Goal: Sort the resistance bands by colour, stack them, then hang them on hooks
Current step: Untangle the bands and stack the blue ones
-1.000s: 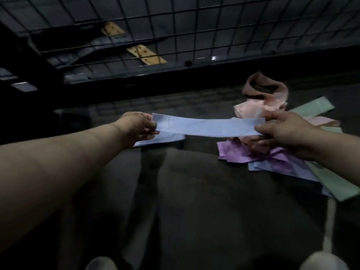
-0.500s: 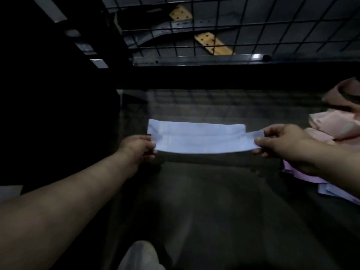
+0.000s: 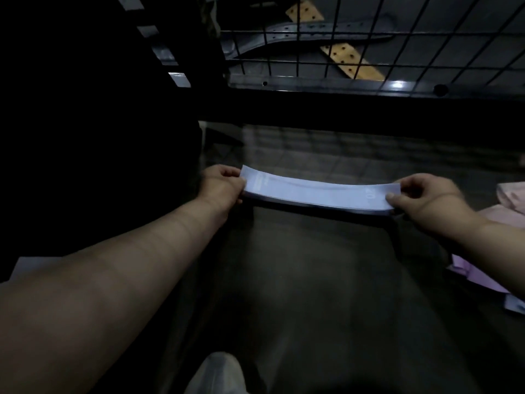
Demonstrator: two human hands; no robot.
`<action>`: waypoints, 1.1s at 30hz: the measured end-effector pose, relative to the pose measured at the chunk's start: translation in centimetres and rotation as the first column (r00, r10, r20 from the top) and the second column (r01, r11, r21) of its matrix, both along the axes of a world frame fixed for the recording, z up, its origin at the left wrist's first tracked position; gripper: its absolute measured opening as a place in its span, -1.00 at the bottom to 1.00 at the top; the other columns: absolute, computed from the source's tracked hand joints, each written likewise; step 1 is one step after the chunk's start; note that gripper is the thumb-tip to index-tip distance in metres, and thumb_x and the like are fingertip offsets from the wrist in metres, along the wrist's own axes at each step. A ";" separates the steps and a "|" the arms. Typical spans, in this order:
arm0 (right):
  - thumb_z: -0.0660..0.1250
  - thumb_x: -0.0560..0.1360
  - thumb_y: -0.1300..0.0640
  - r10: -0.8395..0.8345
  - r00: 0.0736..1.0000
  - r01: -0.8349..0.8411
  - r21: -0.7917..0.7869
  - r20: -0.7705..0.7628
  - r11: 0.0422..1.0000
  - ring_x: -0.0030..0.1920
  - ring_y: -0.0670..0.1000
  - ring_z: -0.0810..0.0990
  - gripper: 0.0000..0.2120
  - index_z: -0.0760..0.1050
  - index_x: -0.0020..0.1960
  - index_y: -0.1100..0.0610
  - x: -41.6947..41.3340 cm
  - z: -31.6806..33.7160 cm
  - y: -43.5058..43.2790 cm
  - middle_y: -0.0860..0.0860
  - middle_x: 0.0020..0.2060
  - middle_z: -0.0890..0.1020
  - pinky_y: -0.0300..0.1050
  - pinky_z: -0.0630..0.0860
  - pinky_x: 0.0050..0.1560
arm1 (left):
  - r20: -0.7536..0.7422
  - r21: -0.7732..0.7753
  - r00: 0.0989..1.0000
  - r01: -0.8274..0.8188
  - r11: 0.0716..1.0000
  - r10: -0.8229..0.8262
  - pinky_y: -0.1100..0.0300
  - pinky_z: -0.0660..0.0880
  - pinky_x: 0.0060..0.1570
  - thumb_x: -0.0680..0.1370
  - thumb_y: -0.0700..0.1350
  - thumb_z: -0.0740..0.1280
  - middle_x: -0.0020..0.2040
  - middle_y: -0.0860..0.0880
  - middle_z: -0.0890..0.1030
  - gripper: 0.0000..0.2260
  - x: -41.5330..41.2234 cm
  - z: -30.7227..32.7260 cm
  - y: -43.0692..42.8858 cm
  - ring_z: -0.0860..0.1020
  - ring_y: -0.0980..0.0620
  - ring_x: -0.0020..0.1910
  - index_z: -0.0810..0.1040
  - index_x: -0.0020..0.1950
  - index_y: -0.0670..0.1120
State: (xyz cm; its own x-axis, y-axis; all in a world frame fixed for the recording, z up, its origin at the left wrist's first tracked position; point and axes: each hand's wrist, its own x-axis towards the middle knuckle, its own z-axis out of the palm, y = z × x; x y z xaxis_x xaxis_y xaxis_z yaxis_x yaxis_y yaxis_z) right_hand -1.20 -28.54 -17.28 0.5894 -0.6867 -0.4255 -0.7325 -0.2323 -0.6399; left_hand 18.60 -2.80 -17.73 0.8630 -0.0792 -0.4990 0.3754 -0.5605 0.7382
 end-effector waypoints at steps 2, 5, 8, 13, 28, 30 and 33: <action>0.46 0.48 0.21 0.039 0.998 -0.042 -0.046 -0.057 0.998 -0.08 0.13 0.60 -0.76 0.57 0.13 0.17 0.3 -0.7 -0.4 0.08 -0.14 0.61 -0.05 0.53 0.05 | 0.065 0.091 0.997 0.045 0.995 -0.051 0.15 0.57 -0.23 0.47 -0.27 0.39 -0.20 -0.05 0.63 -0.88 0.3 -0.7 -0.3 0.58 -0.01 -0.26 0.59 -0.16 -0.06; 0.45 0.48 0.19 0.104 0.987 -0.114 -0.083 -0.121 0.990 -0.08 0.10 0.58 -0.70 0.53 0.20 0.11 0.4 -1.3 -0.6 0.01 -0.19 0.58 -0.03 0.50 0.10 | 0.135 0.190 0.984 0.092 0.977 -0.119 0.15 0.57 -0.02 0.45 -0.21 0.43 -0.20 -0.01 0.64 -0.87 0.3 -1.5 -0.5 0.60 0.01 -0.16 0.54 -0.22 -0.01; 0.43 0.48 0.13 0.145 0.973 -0.172 -0.145 -0.181 0.974 0.02 0.15 0.60 -0.66 0.52 0.24 0.08 0.3 -1.7 -0.4 0.09 -0.02 0.61 -0.02 0.51 0.15 | 0.174 0.281 0.963 0.153 0.947 -0.207 0.21 0.52 0.01 0.46 -0.20 0.42 -0.12 -0.06 0.64 -0.90 0.3 -2.1 -0.5 0.63 -0.05 -0.05 0.57 -0.07 -0.07; 0.44 0.48 -0.01 0.251 0.937 -0.305 -0.219 -0.242 0.927 0.29 0.23 0.43 -0.43 0.38 0.43 0.09 0.2 -1.3 0.0 0.15 0.35 0.31 0.02 0.34 0.38 | 0.317 0.476 0.787 0.352 0.806 -0.530 0.21 0.29 0.30 0.43 -0.08 0.39 0.29 -0.15 0.42 -0.53 0.1 -1.6 0.0 0.43 -0.12 0.27 0.50 0.34 -0.09; 0.54 0.37 -0.02 0.555 0.754 -0.640 -0.206 -0.351 0.740 0.37 0.13 0.33 -0.30 0.36 0.44 0.02 0.0 -1.4 -1.0 0.02 0.37 0.39 -0.03 0.27 0.40 | 0.161 0.580 0.337 0.728 0.365 -0.928 0.06 0.32 0.39 0.41 -0.20 0.45 0.38 -0.04 0.45 -0.42 2.3 -1.7 0.5 0.38 -0.11 0.37 0.45 0.43 -0.04; 0.59 0.31 -0.05 0.496 0.813 -0.562 -0.190 -0.305 0.805 0.41 0.14 0.29 -0.17 0.31 0.48 0.03 -0.5 -1.4 -0.8 0.06 0.40 0.34 -0.02 0.25 0.43 | 0.136 0.569 0.389 0.722 0.393 -0.911 0.04 0.27 0.44 0.37 -0.08 0.49 0.45 -0.03 0.37 -0.32 2.0 -1.5 0.7 0.31 -0.09 0.44 0.38 0.48 -0.01; 0.56 0.37 -0.04 0.216 0.962 -0.236 -0.110 -0.167 0.965 0.30 0.12 0.41 -0.22 0.30 0.47 0.11 -1.3 -1.9 -0.5 0.11 0.29 0.40 -0.10 0.37 0.30 | 0.209 0.475 0.710 0.527 0.704 -0.673 0.18 0.15 0.44 0.42 0.05 0.42 0.47 -0.17 0.25 -0.30 1.1 -1.4 0.5 0.26 -0.14 0.44 0.33 0.51 -0.11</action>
